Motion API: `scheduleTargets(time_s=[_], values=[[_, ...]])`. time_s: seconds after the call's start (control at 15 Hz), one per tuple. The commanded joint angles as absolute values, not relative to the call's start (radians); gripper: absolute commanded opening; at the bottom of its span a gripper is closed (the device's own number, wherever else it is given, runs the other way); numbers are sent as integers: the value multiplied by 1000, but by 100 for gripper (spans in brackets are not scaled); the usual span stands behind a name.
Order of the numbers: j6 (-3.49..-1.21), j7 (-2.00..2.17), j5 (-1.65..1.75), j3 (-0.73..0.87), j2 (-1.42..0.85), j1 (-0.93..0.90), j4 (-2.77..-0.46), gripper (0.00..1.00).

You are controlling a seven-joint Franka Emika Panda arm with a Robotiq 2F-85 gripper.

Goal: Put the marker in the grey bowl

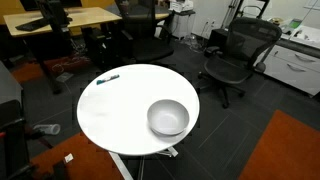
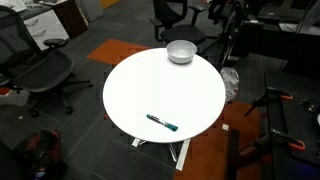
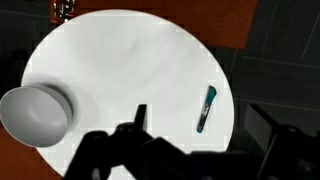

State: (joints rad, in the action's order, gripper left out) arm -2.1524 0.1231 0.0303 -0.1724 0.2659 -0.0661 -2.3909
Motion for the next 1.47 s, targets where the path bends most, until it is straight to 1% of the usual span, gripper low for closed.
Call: scheduleTargets(time_s=[0.0, 0.27, 0.47, 0.93, 1.4], values=[[-2150, 126, 35, -159, 265, -80, -2389, 100], [-2150, 126, 35, -159, 265, -80, -2389, 100], [-2213, 135, 44, -159, 202, -74, -2380, 100], [-2576, 164, 35, -135, 27, -74, -2424, 100], [-2765, 302, 91, -110, -177, -111, -2400, 100]])
